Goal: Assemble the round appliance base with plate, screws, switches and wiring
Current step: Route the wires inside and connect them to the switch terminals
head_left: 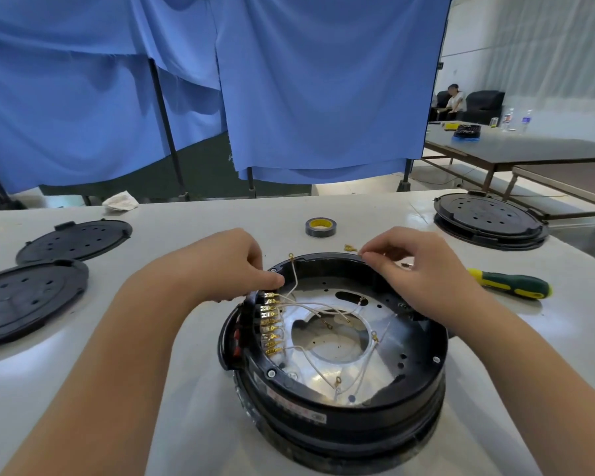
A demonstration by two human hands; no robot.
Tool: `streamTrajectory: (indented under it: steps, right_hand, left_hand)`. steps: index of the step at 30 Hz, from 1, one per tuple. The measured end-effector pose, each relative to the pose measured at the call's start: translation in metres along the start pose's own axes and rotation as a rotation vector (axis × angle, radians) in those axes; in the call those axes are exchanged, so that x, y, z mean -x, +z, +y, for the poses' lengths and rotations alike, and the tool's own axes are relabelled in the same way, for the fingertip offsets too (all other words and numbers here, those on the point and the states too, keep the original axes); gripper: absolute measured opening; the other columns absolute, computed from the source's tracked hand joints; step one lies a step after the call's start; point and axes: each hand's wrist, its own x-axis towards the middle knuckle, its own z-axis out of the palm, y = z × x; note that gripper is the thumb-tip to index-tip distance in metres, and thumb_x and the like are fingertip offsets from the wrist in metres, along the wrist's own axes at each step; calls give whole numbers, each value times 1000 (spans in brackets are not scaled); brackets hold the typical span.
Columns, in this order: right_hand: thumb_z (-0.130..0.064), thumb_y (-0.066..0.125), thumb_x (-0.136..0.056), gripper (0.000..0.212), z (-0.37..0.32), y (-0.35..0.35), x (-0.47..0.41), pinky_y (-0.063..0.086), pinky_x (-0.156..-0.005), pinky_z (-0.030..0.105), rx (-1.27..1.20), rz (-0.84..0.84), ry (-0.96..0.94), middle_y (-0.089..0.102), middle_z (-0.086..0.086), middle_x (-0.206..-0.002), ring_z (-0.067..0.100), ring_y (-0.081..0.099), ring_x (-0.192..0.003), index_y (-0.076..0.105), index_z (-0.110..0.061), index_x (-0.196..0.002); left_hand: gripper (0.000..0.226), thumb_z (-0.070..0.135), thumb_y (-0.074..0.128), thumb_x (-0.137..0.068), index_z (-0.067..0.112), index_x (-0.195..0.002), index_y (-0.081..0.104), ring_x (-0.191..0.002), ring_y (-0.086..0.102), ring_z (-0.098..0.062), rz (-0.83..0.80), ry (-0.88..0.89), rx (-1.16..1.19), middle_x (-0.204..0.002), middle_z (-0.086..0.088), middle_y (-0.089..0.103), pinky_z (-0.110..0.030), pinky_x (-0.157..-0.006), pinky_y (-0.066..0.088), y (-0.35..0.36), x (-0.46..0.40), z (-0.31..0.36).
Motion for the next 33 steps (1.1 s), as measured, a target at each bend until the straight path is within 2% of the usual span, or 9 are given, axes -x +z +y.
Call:
streamTrajectory:
  steps: [4, 8, 14, 19, 23, 27, 30, 33]
  right_hand:
    - [-17, 65, -87, 10, -12, 11, 4, 49, -83, 32, 92, -97, -83, 66, -8, -88, 9, 59, -86, 73, -20, -93]
    - [-20, 67, -87, 9, -19, 20, 10, 49, -76, 24, 61, -186, -130, 64, -15, -83, 2, 59, -80, 74, -26, -89]
    - [-18, 67, -86, 12, -26, 27, 13, 47, -78, 14, 3, -233, -161, 65, -20, -83, -1, 61, -83, 72, -29, -88]
    - [-20, 65, -86, 15, -28, 28, 15, 48, -77, 15, -41, -280, -126, 67, -18, -82, 0, 62, -83, 69, -34, -84]
    - [-23, 63, -87, 11, -29, 30, 18, 47, -75, 12, -69, -326, -95, 66, -19, -83, -2, 62, -83, 67, -33, -85]
    - [-25, 70, -83, 10, -32, 32, 19, 55, -75, 27, -179, -329, -69, 68, -11, -81, 7, 65, -79, 64, -30, -89]
    - [-27, 73, -81, 10, -34, 33, 19, 54, -73, 22, -174, -287, -97, 68, -13, -79, 4, 66, -76, 65, -31, -86]
    - [-26, 72, -82, 7, -36, 34, 20, 52, -73, 18, -145, -280, -116, 69, -17, -78, 0, 65, -78, 68, -32, -83]
  left_hand:
    - [10, 40, 75, -80, 31, -81, 70, -55, 57, 5, -27, 198, 147, -72, 10, 65, -7, -45, 37, -4, 8, 13]
    - [10, 34, 77, -78, 34, -85, 70, -56, 57, 7, -71, 271, 204, -74, 16, 66, -5, -46, 36, -1, 11, 20]
    - [11, 33, 79, -75, 31, -77, 69, -55, 57, 9, -92, 254, 170, -68, 23, 66, -6, -44, 36, -3, 13, 17]
    - [8, 38, 75, -78, 32, -74, 70, -58, 58, 5, -97, 264, 167, -75, 12, 69, -18, -58, 46, -4, 14, 18]
    - [9, 40, 74, -78, 32, -74, 72, -61, 59, 2, -125, 248, 165, -75, 11, 69, -24, -67, 52, -5, 16, 18]
    - [11, 39, 74, -78, 29, -74, 71, -57, 56, -1, -164, 222, 171, -70, 6, 69, -26, -63, 49, -3, 14, 18]
    - [14, 40, 73, -80, 29, -73, 70, -51, 52, 1, -212, 209, 182, -58, 13, 62, -21, -56, 46, -1, 12, 17]
    - [14, 39, 73, -81, 28, -73, 70, -51, 53, 0, -244, 198, 195, -57, 14, 60, -20, -55, 46, -1, 12, 15]
